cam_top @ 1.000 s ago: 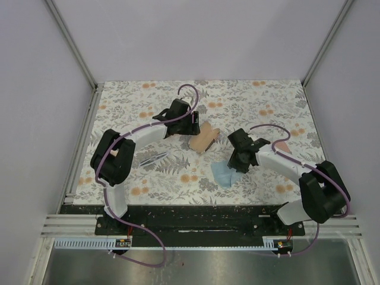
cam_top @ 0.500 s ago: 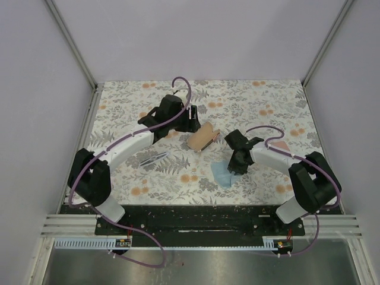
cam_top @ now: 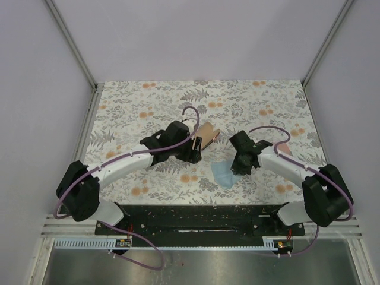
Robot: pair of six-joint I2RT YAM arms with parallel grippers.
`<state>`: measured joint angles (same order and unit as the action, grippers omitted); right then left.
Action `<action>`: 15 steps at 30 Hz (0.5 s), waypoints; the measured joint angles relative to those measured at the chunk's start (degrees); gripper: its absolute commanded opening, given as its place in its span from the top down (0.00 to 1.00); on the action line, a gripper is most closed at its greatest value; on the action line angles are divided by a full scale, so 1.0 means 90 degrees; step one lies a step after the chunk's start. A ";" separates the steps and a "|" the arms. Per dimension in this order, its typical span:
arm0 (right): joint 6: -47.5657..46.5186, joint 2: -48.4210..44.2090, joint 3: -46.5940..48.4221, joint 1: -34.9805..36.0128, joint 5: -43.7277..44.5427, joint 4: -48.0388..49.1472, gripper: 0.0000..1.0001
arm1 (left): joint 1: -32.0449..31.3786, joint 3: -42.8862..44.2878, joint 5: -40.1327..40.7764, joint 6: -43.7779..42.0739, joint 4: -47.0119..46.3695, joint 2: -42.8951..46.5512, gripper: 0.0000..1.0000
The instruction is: Organize the sunglasses
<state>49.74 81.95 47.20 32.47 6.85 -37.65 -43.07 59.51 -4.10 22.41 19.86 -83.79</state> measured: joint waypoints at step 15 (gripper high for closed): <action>-0.0160 -0.0508 -0.0401 0.0000 -0.0104 -0.0058 0.61 | -0.1273 -0.0641 0.0041 0.0340 -0.0376 0.0134 0.34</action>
<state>48.29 77.38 43.59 32.47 5.91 -38.17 -54.52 53.74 -3.73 25.47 16.47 -82.59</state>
